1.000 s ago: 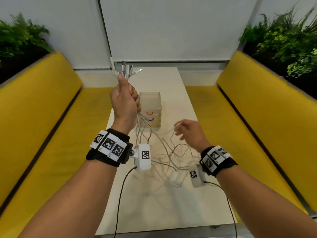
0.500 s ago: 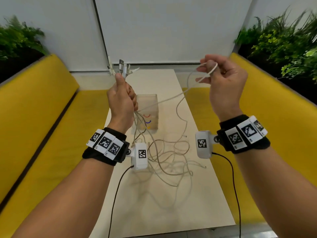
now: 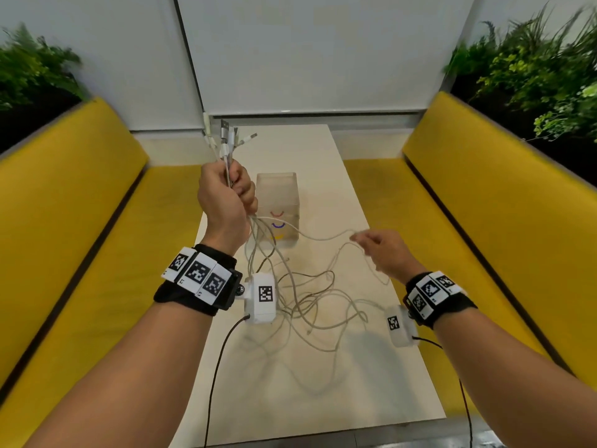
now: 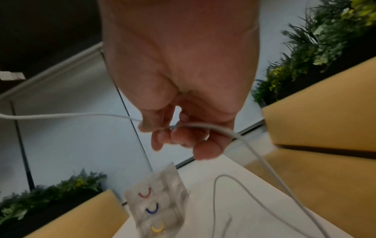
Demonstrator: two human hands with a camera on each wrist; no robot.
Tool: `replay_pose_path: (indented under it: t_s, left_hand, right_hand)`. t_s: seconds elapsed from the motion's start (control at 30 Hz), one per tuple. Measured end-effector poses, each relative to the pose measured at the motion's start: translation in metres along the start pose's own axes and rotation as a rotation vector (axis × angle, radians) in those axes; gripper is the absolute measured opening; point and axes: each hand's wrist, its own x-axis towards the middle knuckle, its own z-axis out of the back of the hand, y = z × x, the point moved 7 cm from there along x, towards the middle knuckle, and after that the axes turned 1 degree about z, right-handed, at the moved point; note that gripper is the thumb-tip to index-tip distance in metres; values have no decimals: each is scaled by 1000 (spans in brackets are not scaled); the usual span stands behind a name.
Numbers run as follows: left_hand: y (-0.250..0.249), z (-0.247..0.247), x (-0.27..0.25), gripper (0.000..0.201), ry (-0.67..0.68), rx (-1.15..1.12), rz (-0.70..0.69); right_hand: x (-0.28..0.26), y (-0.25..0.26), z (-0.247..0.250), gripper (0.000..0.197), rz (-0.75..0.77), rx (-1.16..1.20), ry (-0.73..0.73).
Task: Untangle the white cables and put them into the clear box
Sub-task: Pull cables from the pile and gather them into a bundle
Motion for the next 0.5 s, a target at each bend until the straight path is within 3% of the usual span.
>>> replay_pose_path:
  t_s: [0.1, 0.17, 0.23, 0.33, 0.5]
  left_hand:
    - [9, 2, 1, 27, -9, 39, -2]
    - [16, 3, 0, 28, -1, 70, 2]
    - [26, 2, -3, 26, 40, 107, 18]
    - [42, -8, -15, 30, 165, 184, 61]
    - [65, -31, -39, 34, 340, 268, 111]
  right_hand:
    - [-8, -30, -20, 23, -123, -80, 221]
    - [-10, -29, -24, 29, -102, -113, 293]
    - [-9, -9, -13, 37, -48, 52, 190]
    - [-10, 39, 3, 30, 35, 413, 27]
    - [-29, 113, -42, 43, 202, 578, 335]
